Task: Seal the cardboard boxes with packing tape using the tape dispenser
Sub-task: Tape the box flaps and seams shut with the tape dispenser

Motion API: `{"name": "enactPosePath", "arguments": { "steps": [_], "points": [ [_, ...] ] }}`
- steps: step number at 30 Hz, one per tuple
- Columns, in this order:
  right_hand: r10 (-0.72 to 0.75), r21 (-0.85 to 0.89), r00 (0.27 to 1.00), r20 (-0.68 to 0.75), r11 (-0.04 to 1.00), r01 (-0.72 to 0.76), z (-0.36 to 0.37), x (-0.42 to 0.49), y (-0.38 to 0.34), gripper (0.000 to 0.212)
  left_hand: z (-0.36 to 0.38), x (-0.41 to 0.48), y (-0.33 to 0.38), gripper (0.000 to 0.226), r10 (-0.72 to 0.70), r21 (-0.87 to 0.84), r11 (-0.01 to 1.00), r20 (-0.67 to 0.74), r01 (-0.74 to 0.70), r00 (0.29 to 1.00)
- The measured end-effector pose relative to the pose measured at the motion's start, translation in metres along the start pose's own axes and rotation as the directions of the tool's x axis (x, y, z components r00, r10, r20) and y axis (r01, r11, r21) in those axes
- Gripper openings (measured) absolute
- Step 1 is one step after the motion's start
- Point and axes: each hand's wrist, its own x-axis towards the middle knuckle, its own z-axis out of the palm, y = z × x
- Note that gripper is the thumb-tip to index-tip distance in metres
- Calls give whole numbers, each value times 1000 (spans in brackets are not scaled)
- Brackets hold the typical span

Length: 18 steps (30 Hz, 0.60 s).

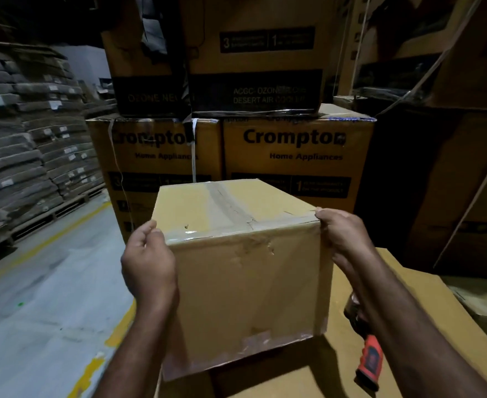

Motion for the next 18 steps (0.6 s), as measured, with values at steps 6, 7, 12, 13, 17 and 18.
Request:
{"name": "enactPosePath", "arguments": {
  "steps": [6, 7, 12, 13, 17, 18],
  "points": [
    [-87, -45, 991, -102, 996, 83, -11, -37, -46, 17, 3, 16, 34, 32, 5, -170, 985, 146, 20, 989],
    [-97, -45, 988, -116, 995, 93, -16, -42, -53, 17, 5, 17, 38, 32, -2, -195, 980, 175, 37, 985],
    [-199, -68, 943, -267, 980, 188, -40, -76, -83, 15, 22, 9, 55, 32, -14, -262, 959, 346, 111, 938],
    [-217, -79, 927, -307, 976, 202, -47, -83, -86, 14, 27, 6, 56, 33, -10, -261, 958, 376, 116, 926],
    [-250, -98, 842, -477, 968, 232, -80, -120, -96, 15, 51, -16, 61, 35, 21, -256, 958, 509, 127, 861],
    [-268, -108, 817, -511, 963, 248, -88, -129, -98, 13, 58, -25, 63, 35, 27, -255, 958, 538, 132, 843]
  ]
}}
